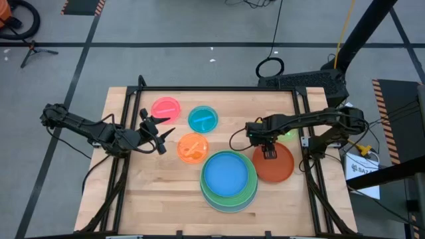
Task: Stack plastic plates
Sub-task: Stack the dark orange plate on top of the dark blue plate
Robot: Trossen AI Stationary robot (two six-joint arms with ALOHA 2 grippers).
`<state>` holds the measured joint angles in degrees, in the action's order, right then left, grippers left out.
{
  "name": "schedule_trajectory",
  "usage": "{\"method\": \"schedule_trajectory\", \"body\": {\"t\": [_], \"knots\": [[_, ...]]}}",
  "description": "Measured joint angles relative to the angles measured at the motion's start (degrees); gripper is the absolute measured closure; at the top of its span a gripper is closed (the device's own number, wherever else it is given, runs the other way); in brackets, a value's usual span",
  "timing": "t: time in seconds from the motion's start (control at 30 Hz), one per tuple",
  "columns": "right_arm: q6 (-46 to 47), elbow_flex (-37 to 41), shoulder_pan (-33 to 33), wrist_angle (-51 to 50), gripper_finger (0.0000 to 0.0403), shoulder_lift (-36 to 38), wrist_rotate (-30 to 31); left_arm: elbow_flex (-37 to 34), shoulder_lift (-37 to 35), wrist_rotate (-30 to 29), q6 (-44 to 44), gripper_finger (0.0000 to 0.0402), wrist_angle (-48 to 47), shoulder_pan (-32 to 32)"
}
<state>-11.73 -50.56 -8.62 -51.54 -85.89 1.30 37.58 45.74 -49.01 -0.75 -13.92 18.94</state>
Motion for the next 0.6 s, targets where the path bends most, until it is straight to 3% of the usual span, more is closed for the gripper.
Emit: {"method": "schedule_trajectory", "body": {"t": [0.27, 0.6], "knots": [[-1.5, 3.21, -1.76, 4.41, 0.0231, 0.0, -0.11, 0.0, 0.0, 0.02, -0.07, 0.0192, 0.4, 0.0], [-3.28, 3.21, -3.1, 4.07, 0.0332, 0.04, -2.93, 0.0, 0.0, 0.02, -0.23, 0.0192, 0.42, 0.0]]}}
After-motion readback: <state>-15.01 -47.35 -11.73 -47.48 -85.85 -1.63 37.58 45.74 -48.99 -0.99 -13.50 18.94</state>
